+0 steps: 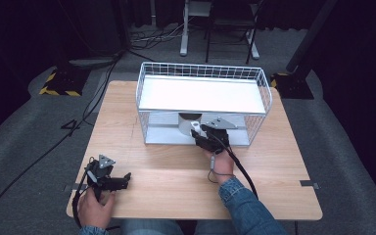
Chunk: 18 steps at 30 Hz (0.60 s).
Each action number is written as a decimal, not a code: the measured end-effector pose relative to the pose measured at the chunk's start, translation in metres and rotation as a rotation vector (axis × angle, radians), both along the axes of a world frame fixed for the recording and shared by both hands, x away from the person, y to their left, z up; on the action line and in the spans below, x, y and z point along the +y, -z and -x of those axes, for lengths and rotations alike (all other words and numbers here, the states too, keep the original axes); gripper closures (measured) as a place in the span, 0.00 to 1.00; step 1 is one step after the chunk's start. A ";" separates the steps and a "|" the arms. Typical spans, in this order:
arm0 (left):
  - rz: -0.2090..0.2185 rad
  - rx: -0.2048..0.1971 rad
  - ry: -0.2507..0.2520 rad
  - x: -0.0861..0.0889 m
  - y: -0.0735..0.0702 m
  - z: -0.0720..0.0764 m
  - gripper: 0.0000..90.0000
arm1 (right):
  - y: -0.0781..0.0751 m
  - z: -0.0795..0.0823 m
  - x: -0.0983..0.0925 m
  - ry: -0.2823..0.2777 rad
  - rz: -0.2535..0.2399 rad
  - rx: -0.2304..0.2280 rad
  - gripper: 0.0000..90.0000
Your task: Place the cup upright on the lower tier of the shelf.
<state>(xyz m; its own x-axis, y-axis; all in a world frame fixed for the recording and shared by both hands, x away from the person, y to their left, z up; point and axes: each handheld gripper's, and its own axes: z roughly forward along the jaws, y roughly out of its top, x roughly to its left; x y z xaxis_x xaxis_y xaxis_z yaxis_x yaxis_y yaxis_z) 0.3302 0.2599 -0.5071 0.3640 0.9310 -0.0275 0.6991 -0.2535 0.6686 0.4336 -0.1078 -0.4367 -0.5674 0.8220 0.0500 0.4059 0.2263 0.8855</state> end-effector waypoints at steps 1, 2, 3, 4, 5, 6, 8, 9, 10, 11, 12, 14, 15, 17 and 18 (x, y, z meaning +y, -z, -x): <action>0.000 0.001 0.000 0.000 0.000 0.000 0.01 | -0.001 0.001 -0.002 -0.006 -0.003 -0.002 0.56; 0.000 0.000 0.000 0.000 0.000 0.000 0.01 | -0.004 0.005 -0.004 -0.012 -0.014 -0.010 0.56; 0.000 0.000 0.000 0.000 0.000 0.000 0.01 | -0.005 0.008 -0.007 -0.014 -0.014 -0.014 0.56; 0.000 0.000 0.000 0.000 0.000 0.000 0.01 | -0.007 0.010 -0.009 -0.023 -0.010 -0.015 0.56; 0.000 0.000 0.000 0.000 0.000 0.000 0.01 | -0.008 0.014 -0.011 -0.029 -0.009 -0.015 0.56; 0.000 0.001 0.000 0.000 0.000 0.000 0.01 | -0.010 0.017 -0.013 -0.036 -0.009 -0.016 0.55; 0.000 0.001 0.000 0.000 0.000 0.000 0.01 | -0.012 0.023 -0.017 -0.050 -0.007 -0.010 0.55; 0.000 0.000 0.000 0.000 0.000 0.000 0.01 | -0.014 0.025 -0.020 -0.054 -0.006 -0.010 0.54; 0.000 0.000 0.000 0.000 0.000 0.000 0.01 | -0.015 0.028 -0.023 -0.062 -0.009 -0.012 0.54; 0.000 0.000 0.000 0.000 0.000 0.000 0.01 | -0.017 0.030 -0.026 -0.068 -0.010 -0.010 0.54; 0.000 0.000 0.000 0.000 0.000 0.000 0.01 | -0.018 0.032 -0.028 -0.073 -0.008 -0.009 0.53; 0.000 0.000 0.000 0.000 0.000 0.000 0.01 | -0.022 0.038 -0.035 -0.081 -0.007 -0.013 0.53; 0.000 0.000 0.000 0.000 0.000 0.000 0.01 | -0.024 0.040 -0.037 -0.082 -0.004 -0.017 0.52; 0.000 0.000 0.000 0.000 0.000 0.000 0.01 | -0.027 0.045 -0.043 -0.087 -0.001 -0.024 0.52; 0.000 0.001 0.001 0.000 0.000 0.000 0.01 | -0.030 0.047 -0.047 -0.088 0.001 -0.032 0.51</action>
